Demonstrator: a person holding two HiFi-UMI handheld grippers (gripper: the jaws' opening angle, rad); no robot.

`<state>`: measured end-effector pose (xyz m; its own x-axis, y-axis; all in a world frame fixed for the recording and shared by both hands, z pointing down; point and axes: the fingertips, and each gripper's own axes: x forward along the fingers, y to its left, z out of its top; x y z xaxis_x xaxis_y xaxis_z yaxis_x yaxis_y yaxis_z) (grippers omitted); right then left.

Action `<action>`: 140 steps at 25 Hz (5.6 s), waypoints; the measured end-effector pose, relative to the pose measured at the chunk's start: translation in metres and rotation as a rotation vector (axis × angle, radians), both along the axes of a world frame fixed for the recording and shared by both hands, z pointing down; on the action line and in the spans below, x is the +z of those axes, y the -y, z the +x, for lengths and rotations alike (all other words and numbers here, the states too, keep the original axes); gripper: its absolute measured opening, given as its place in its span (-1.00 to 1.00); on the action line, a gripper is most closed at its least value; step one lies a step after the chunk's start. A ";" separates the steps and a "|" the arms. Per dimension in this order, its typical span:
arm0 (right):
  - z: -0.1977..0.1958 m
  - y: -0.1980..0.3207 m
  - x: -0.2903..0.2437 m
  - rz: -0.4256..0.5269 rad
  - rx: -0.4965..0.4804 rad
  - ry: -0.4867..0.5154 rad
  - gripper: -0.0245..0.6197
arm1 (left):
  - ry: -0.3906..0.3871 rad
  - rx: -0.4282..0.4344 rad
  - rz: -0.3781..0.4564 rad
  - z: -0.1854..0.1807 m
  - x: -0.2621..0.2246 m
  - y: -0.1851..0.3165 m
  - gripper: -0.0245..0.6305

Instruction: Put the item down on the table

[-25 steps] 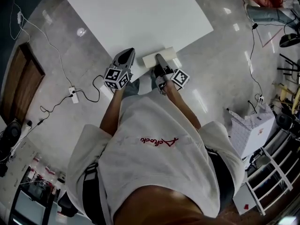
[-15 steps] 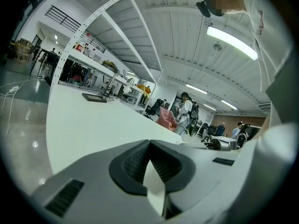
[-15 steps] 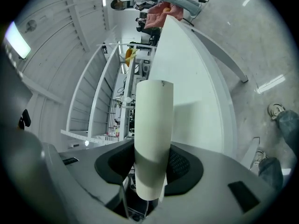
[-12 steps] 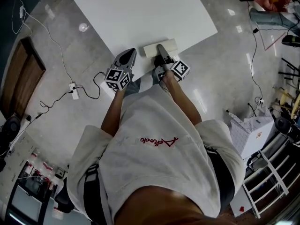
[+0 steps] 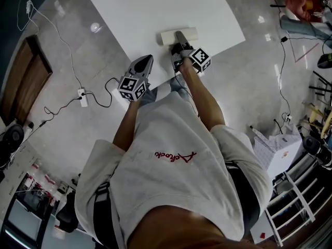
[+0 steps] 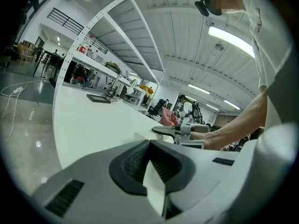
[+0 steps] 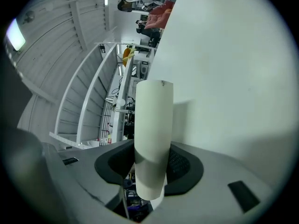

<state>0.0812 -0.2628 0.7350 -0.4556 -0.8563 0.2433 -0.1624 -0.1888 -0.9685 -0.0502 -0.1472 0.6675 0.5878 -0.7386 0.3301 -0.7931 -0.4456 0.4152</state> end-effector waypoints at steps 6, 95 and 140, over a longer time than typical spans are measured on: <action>-0.001 0.024 0.009 -0.081 0.036 -0.021 -0.38 | -0.003 -0.016 0.002 -0.010 -0.002 0.004 -0.87; -0.043 -0.035 -0.113 0.621 -0.512 -1.182 -0.95 | -0.044 0.163 0.173 0.027 -0.066 0.062 -0.87; -0.015 -0.217 -0.167 0.720 -0.340 -1.233 -0.95 | 0.013 0.179 0.267 0.050 -0.088 -0.107 -0.87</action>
<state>0.0664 -0.0456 0.5681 -0.4808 -0.8548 0.1953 -0.8755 0.4803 -0.0533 -0.0002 -0.0397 0.5795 0.7131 -0.6854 0.1473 -0.6969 -0.6702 0.2553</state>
